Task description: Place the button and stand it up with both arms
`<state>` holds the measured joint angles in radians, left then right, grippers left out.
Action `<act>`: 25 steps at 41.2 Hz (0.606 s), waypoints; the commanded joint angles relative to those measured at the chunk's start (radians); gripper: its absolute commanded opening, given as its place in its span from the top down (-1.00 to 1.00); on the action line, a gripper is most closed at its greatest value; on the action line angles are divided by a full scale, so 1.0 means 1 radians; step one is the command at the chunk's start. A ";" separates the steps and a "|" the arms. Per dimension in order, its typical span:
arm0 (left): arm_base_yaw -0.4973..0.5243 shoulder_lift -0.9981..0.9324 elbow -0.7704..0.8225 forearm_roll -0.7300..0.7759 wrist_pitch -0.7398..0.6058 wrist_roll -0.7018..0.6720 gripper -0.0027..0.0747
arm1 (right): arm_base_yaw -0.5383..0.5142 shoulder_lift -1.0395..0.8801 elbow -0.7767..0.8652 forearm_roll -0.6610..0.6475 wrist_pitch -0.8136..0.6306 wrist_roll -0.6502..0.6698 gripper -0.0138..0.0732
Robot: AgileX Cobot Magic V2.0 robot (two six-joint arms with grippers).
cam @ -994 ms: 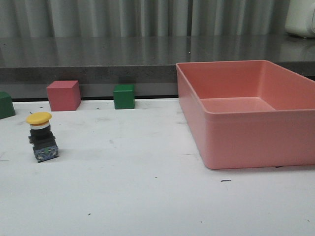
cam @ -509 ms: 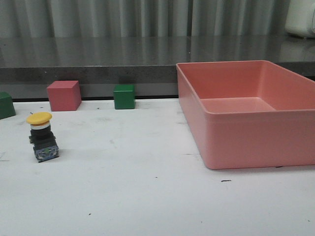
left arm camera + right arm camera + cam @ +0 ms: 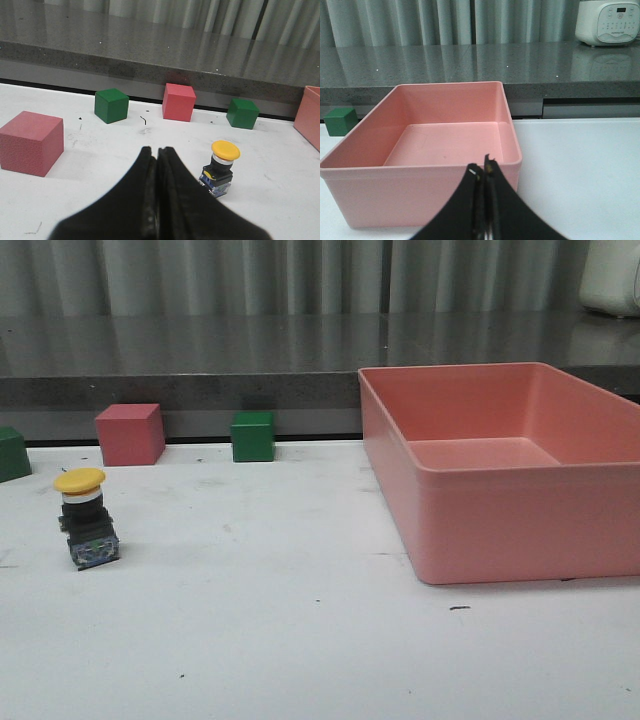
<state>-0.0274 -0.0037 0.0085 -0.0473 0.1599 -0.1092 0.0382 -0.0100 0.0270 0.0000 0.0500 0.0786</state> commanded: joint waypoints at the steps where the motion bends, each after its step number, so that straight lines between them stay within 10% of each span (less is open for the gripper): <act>1: -0.002 -0.022 0.015 -0.008 -0.084 0.000 0.98 | -0.002 -0.019 -0.003 0.000 -0.088 -0.006 0.84; 25: -0.002 -0.022 0.015 0.011 -0.084 0.000 0.98 | -0.002 -0.019 -0.003 0.000 -0.088 -0.006 0.84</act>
<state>-0.0274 -0.0037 0.0085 -0.0473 0.1599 -0.1092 0.0382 -0.0100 0.0270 0.0000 0.0500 0.0786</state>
